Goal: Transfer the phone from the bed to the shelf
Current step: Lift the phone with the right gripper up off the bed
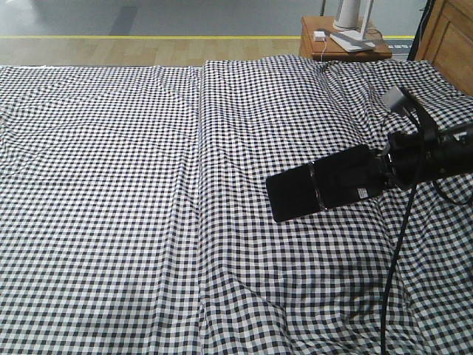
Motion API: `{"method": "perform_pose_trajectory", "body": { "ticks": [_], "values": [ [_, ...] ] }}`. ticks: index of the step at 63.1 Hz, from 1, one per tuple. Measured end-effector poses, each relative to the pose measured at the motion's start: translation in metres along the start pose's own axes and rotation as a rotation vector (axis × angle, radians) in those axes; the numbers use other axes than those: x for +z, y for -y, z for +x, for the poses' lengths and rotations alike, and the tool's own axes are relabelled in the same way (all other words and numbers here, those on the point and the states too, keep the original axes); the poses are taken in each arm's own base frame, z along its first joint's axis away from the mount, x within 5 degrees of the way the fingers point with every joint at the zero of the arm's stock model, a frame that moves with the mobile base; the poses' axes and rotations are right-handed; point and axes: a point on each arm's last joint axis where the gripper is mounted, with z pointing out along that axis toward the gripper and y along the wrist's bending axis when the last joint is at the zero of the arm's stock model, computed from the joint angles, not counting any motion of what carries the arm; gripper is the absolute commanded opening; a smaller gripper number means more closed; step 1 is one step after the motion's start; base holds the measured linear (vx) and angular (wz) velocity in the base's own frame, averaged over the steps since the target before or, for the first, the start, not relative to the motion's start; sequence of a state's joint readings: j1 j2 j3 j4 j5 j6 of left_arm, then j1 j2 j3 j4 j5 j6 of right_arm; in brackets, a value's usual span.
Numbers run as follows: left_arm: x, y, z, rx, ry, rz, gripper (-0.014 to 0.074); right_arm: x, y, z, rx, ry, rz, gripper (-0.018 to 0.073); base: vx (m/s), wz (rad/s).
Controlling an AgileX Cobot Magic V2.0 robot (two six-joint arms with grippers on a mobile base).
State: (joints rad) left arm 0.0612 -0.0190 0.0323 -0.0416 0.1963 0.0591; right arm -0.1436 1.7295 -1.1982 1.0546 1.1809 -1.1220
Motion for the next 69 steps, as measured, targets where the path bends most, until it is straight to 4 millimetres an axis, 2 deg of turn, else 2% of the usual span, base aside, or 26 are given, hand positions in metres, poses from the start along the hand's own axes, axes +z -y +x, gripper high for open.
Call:
{"method": "perform_pose_trajectory", "body": {
  "ticks": [16,36,54,69],
  "values": [
    [0.000,0.000,0.000,0.000,0.000,0.000,0.0001,-0.006,-0.075,-0.015,-0.147,0.016,-0.051,-0.0002,0.00,0.00],
    [0.000,0.000,0.000,0.000,0.000,0.000,0.0001,0.004,-0.148,-0.013,-0.270,-0.024,-0.161,-0.0002,0.00,0.00],
    [0.000,0.000,0.000,0.000,0.000,0.000,0.0001,0.012,-0.192,-0.003,-0.328,-0.070,-0.248,-0.0002,0.00,0.00],
    [0.000,0.000,0.000,0.000,0.000,0.000,0.0001,0.014,-0.208,0.002,-0.352,-0.092,-0.286,-0.0002,0.00,0.00]
  ]
}}
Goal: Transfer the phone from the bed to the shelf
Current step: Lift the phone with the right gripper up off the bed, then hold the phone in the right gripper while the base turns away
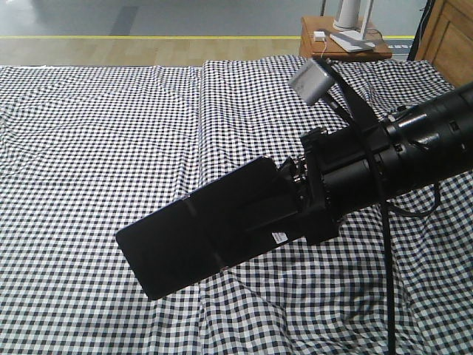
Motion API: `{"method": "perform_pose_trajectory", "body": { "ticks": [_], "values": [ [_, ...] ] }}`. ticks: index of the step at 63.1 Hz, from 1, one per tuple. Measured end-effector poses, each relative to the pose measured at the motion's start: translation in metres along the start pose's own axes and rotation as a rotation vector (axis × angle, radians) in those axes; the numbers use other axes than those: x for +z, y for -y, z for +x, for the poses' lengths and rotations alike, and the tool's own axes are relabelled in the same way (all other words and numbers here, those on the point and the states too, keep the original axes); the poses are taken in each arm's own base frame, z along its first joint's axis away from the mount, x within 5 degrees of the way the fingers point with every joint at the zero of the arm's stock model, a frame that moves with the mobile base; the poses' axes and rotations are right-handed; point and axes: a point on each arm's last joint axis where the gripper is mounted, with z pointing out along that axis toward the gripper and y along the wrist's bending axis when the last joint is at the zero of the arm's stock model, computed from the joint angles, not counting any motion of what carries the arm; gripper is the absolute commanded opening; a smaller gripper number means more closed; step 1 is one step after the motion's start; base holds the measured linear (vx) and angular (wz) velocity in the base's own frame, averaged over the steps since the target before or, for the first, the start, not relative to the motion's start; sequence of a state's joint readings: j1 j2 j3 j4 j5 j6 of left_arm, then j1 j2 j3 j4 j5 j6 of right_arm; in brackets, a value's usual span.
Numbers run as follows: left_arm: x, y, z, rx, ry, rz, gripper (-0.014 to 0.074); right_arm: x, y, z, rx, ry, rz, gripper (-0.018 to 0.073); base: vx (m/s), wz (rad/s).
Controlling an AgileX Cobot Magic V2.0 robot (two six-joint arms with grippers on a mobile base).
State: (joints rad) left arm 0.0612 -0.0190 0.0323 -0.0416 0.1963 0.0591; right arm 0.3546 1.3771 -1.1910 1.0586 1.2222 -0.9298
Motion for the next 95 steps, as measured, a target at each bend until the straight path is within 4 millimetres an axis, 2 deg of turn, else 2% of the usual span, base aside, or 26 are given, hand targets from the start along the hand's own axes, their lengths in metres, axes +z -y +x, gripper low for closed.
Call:
{"method": "perform_pose_trajectory", "body": {
  "ticks": [95],
  "values": [
    [0.0000,0.0000,0.0000,0.000,0.000,0.000,0.0001,0.0000,0.0001,0.0001,0.000,-0.001,0.001,-0.0002,0.00,0.02]
  ]
}}
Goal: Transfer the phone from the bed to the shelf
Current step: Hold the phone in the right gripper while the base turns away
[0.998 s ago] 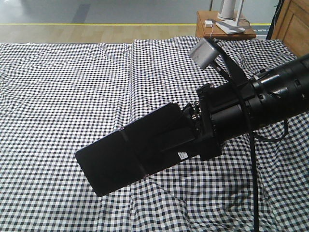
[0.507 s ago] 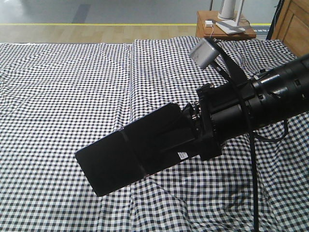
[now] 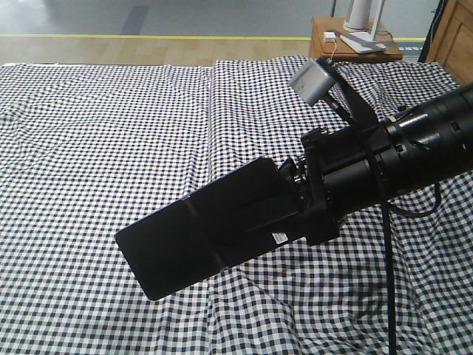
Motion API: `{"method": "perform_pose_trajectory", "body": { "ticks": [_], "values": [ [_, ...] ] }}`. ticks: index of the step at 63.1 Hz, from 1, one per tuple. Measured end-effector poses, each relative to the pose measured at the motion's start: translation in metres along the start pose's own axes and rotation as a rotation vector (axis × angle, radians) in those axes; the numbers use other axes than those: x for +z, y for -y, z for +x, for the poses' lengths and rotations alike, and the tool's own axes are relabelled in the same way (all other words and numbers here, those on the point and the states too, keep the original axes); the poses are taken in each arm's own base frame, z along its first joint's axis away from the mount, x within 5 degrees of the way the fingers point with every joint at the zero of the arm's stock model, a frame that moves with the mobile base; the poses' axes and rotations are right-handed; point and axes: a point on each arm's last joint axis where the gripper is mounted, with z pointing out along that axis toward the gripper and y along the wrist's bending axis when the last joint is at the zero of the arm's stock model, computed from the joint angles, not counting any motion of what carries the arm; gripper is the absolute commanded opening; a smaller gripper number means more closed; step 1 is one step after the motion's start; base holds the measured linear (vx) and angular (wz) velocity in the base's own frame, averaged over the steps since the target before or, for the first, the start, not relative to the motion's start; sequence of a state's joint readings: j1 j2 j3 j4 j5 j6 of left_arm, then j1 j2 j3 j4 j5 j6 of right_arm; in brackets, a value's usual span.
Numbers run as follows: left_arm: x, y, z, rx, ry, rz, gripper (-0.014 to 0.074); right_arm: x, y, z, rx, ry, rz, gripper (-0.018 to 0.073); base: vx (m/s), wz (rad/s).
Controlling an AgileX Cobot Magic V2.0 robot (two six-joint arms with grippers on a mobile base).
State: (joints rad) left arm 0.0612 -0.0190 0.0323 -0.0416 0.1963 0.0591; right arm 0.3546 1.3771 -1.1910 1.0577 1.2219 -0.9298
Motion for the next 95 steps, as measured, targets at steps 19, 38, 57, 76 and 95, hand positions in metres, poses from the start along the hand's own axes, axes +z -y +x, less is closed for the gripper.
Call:
{"method": "perform_pose_trajectory", "body": {
  "ticks": [19,38,57,76,95],
  "values": [
    [0.0000,0.0000,0.0000,0.000,0.000,0.000,0.0001,0.0000,0.0000,0.0000,0.000,0.000,0.000,-0.0002,-0.05,0.18],
    [0.0000,0.0000,0.0000,0.000,0.000,0.000,0.0001,0.0000,0.0000,0.0000,0.000,0.000,0.000,-0.0002,-0.08,0.38],
    [0.0000,0.0000,0.0000,0.000,0.000,0.000,0.0001,0.0000,0.0001,0.0000,0.000,0.000,0.001,-0.0002,-0.12,0.50],
    [0.0000,0.0000,0.0000,0.000,0.000,0.000,0.0001,0.0000,0.0001,0.0000,0.000,0.000,0.001,-0.0002,-0.13,0.51],
    [0.0000,0.0000,0.0000,0.000,0.000,0.000,0.0001,0.0000,0.0000,0.0000,0.000,0.000,0.000,-0.0002,-0.13,0.51]
  ]
}}
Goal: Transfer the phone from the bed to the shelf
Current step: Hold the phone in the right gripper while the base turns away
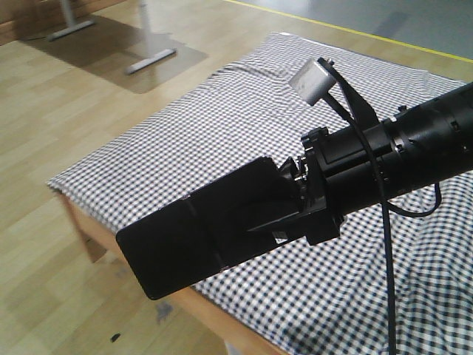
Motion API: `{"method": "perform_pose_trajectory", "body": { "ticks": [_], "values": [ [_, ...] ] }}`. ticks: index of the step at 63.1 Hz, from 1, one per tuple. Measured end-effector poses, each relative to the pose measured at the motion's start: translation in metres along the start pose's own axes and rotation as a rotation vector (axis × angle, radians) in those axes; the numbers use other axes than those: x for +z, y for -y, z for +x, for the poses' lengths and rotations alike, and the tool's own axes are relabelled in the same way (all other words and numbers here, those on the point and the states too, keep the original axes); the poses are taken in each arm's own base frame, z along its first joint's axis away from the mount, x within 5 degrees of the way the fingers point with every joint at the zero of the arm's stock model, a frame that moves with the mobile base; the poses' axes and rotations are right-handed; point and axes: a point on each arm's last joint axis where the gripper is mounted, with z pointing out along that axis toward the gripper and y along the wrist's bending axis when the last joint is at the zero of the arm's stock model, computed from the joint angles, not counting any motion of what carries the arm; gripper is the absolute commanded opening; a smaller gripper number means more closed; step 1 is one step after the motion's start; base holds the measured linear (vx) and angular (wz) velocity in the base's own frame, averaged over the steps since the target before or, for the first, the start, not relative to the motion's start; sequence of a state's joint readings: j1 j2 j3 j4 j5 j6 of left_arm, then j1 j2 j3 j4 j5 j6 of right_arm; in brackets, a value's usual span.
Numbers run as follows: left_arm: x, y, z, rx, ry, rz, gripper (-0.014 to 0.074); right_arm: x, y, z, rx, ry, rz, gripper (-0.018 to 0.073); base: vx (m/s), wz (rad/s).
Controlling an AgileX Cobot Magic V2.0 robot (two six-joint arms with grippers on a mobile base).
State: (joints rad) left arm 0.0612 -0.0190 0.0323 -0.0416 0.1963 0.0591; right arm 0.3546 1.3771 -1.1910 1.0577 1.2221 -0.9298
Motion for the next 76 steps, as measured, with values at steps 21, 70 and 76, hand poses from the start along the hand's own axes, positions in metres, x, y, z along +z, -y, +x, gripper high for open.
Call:
{"method": "perform_pose_trajectory", "body": {
  "ticks": [21,70,76],
  "values": [
    [0.0000,0.0000,0.0000,0.000,0.000,0.000,0.0001,0.0000,0.0001,0.0000,0.000,0.001,0.001,-0.0002,-0.13,0.50],
    [0.0000,0.0000,0.0000,0.000,0.000,0.000,0.0001,0.0000,0.0000,0.0000,0.000,0.000,0.000,-0.0002,-0.12,0.48],
    [0.0000,0.0000,0.0000,0.000,0.000,0.000,0.0001,0.0000,0.0000,0.0000,0.000,0.000,0.000,-0.0002,-0.13,0.49]
  ]
}}
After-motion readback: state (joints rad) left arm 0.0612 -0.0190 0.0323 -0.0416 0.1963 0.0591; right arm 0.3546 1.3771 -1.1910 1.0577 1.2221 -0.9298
